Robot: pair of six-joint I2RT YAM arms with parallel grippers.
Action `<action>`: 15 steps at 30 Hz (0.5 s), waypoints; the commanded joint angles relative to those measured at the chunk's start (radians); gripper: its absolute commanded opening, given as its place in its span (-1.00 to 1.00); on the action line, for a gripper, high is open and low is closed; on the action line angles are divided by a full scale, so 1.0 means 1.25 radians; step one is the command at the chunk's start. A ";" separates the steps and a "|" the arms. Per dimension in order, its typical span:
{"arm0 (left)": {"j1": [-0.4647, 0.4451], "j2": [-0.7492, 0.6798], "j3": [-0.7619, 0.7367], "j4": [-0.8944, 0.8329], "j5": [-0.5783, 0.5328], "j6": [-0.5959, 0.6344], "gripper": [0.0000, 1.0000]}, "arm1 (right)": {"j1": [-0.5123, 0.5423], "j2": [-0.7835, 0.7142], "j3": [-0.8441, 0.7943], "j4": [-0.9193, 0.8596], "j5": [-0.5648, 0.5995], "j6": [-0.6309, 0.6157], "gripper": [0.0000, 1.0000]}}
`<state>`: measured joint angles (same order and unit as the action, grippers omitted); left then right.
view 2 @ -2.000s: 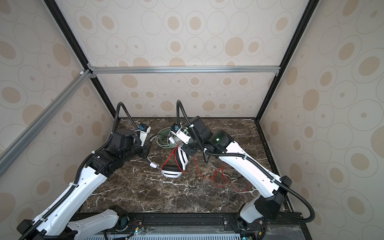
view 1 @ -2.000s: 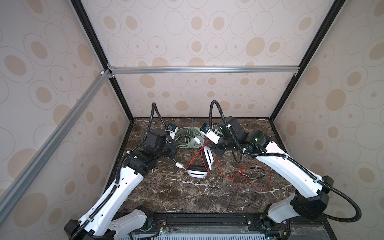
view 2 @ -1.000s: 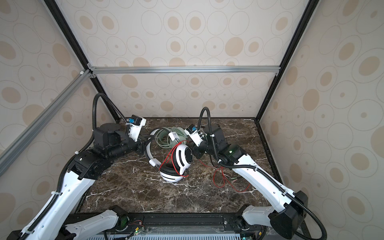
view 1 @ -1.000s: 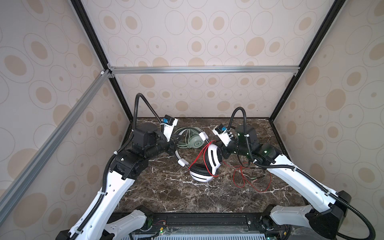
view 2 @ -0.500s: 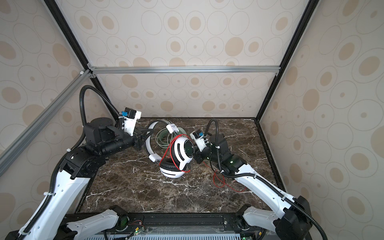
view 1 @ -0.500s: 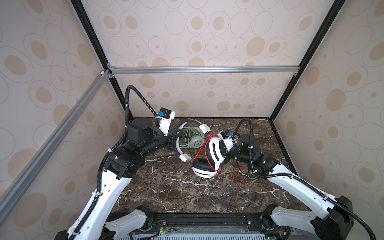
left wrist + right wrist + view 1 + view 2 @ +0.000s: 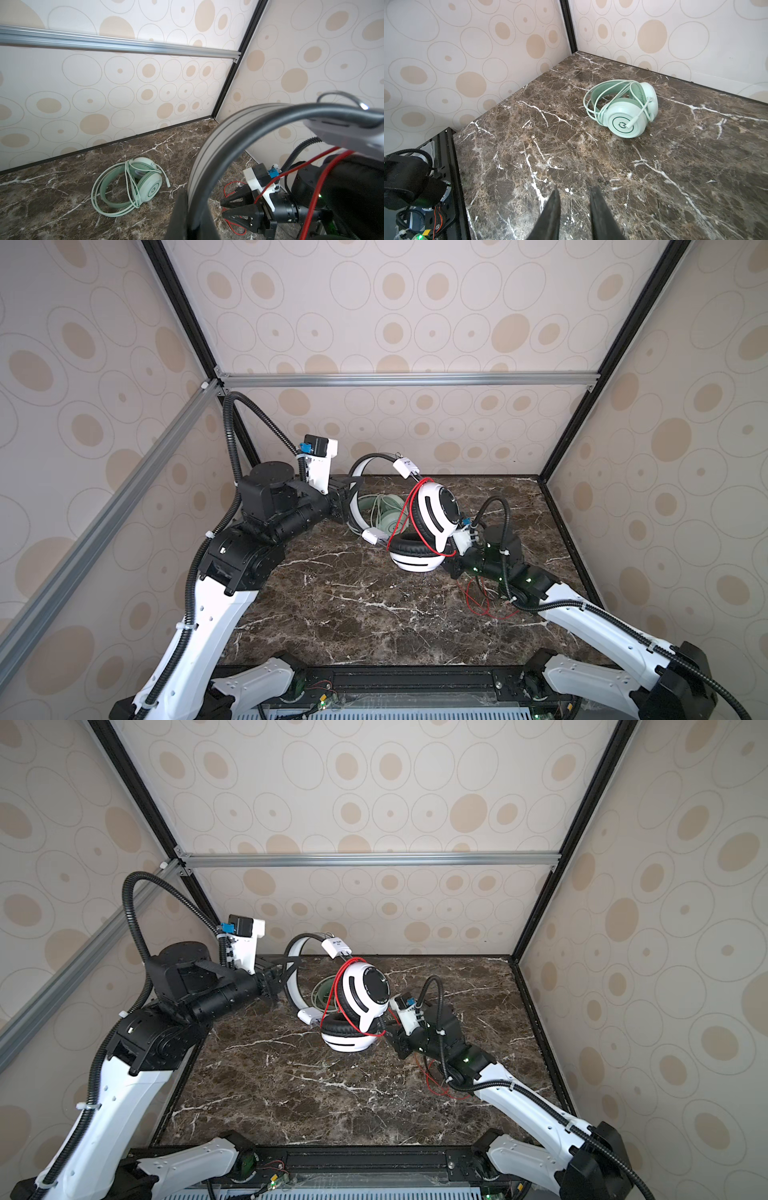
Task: Wrap the headphones
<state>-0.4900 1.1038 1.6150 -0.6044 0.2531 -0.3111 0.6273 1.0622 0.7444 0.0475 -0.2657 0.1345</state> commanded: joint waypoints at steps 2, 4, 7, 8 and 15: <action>-0.003 -0.002 0.060 0.085 -0.008 -0.074 -1.00 | -0.011 -0.025 -0.040 0.067 0.029 0.047 -0.49; -0.003 -0.001 0.065 0.094 -0.002 -0.080 -1.00 | -0.012 -0.025 -0.051 0.074 0.031 0.054 -0.50; -0.002 -0.006 0.063 0.118 0.015 -0.087 -1.00 | -0.013 -0.024 -0.070 0.094 0.034 0.063 -0.52; -0.002 -0.007 0.063 0.120 0.016 -0.089 -1.00 | -0.013 -0.024 -0.076 0.097 0.035 0.065 -0.52; -0.002 -0.005 0.077 0.140 0.011 -0.115 -1.00 | -0.016 -0.015 -0.120 0.125 0.038 0.081 -0.56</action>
<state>-0.4900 1.1126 1.6428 -0.5400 0.2527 -0.3878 0.6144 1.0451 0.6140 0.1604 -0.2272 0.2138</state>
